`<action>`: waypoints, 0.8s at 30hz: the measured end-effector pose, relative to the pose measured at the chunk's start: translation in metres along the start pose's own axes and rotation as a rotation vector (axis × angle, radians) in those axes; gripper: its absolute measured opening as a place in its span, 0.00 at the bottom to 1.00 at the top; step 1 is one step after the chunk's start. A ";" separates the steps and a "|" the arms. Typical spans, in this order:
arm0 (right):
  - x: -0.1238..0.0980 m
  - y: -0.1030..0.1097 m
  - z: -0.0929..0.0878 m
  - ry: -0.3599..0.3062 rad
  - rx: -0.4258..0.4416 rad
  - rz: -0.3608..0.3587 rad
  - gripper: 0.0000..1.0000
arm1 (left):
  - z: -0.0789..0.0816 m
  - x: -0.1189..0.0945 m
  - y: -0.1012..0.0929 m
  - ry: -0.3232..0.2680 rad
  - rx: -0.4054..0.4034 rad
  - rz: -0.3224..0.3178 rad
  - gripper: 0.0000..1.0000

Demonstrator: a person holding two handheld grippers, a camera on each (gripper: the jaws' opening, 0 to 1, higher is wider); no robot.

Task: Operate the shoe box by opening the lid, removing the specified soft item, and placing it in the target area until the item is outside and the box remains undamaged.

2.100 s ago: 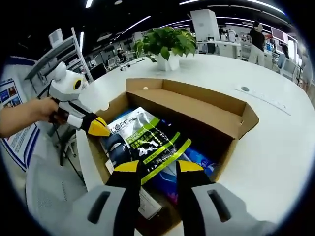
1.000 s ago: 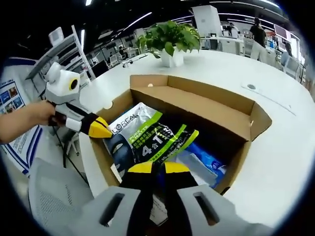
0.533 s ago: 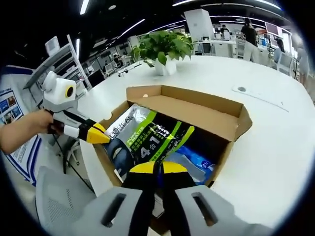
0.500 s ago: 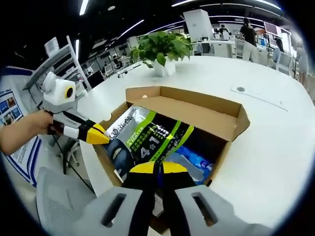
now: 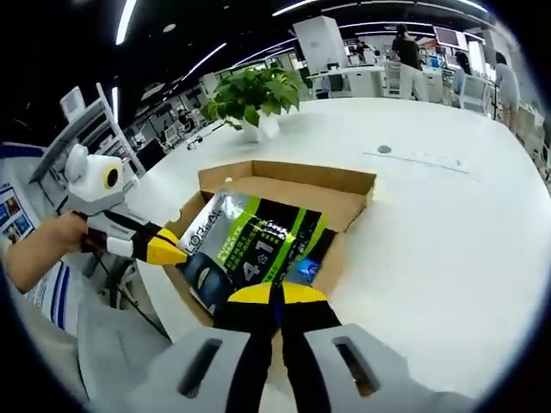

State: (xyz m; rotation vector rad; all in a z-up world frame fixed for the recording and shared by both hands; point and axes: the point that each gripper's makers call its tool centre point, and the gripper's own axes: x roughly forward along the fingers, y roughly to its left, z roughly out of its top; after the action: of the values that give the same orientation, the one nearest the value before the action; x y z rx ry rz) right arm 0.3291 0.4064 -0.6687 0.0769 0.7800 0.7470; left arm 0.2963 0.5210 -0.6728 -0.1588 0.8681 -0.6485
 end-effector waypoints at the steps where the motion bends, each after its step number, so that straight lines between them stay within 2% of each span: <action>1: -0.003 -0.004 -0.001 0.003 0.003 -0.005 0.00 | 0.001 0.003 -0.004 0.001 0.003 -0.007 0.00; 17: -0.038 -0.052 -0.009 0.015 0.080 -0.079 0.00 | 0.020 0.038 -0.046 0.005 0.029 -0.068 0.00; 24: -0.048 -0.071 -0.010 0.026 0.089 -0.107 0.00 | 0.027 0.054 -0.056 0.014 0.041 -0.080 0.00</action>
State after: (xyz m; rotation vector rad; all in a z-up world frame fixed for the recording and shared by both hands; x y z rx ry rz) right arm 0.3410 0.3214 -0.6700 0.1049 0.8360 0.6130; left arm 0.3157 0.4409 -0.6690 -0.1524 0.8647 -0.7426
